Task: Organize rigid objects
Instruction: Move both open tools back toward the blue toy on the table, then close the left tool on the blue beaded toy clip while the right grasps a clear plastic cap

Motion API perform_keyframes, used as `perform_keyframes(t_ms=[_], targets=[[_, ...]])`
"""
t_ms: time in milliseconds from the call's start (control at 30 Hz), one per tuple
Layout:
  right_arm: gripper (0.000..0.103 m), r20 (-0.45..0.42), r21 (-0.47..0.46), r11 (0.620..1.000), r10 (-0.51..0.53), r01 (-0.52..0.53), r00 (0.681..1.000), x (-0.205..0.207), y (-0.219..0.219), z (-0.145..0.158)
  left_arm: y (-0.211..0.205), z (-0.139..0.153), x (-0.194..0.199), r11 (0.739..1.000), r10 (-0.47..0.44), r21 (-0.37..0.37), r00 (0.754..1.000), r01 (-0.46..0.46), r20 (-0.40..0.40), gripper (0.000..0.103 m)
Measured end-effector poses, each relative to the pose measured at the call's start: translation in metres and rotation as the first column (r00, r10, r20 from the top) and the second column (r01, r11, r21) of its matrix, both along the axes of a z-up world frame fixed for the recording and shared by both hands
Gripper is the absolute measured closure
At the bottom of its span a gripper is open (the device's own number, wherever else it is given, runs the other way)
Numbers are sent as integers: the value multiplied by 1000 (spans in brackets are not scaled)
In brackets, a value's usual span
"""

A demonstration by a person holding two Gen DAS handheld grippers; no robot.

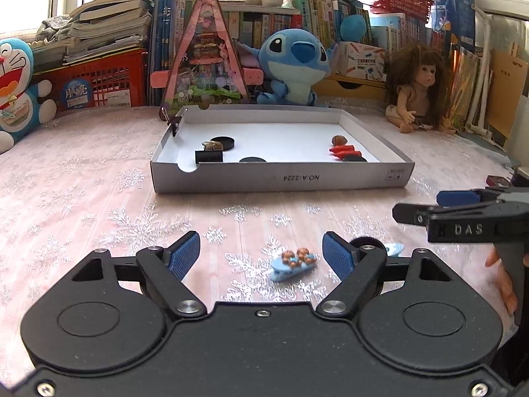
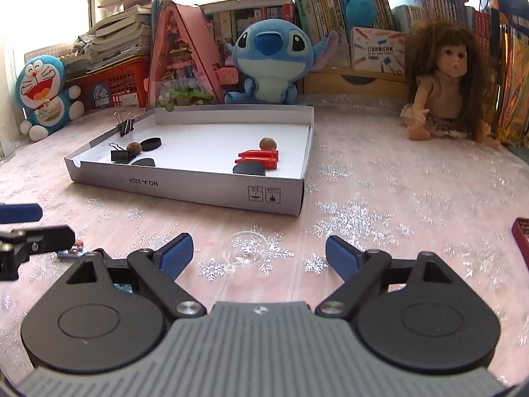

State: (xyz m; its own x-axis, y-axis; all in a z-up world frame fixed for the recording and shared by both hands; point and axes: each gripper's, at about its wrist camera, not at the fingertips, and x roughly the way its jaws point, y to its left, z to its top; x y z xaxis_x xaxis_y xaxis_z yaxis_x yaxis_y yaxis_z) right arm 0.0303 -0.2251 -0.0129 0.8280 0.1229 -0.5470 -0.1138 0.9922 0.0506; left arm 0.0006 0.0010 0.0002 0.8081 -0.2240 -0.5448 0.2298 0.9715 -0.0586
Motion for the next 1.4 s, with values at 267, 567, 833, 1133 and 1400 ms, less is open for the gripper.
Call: perform_keyframes(t_ms=[267,567,833,1133,1400], targets=[[10,-23,18,1000,-14,15,1000,2,-3,-2,-7,-10,0,1000,-20,13,999,21,-30,27],[10,-29,7,1000,-17,17,999,4,-1,-2,-11,-14,-3,999,-34,33,999,34,-18,33],[9,-30,7,1000,-17,18,999,4,-1,-2,-15,-16,-5,998,-38,51,999,38,-5,34],[8,-34,4,1000,-19,19,999,4,-1,-3,-16,-16,-5,998,-35,50,999,35,-4,35],[8,-32,-1,1000,-19,19,999,4,-1,-3,-19,-14,-6,997,-53,52,999,53,-2,46]])
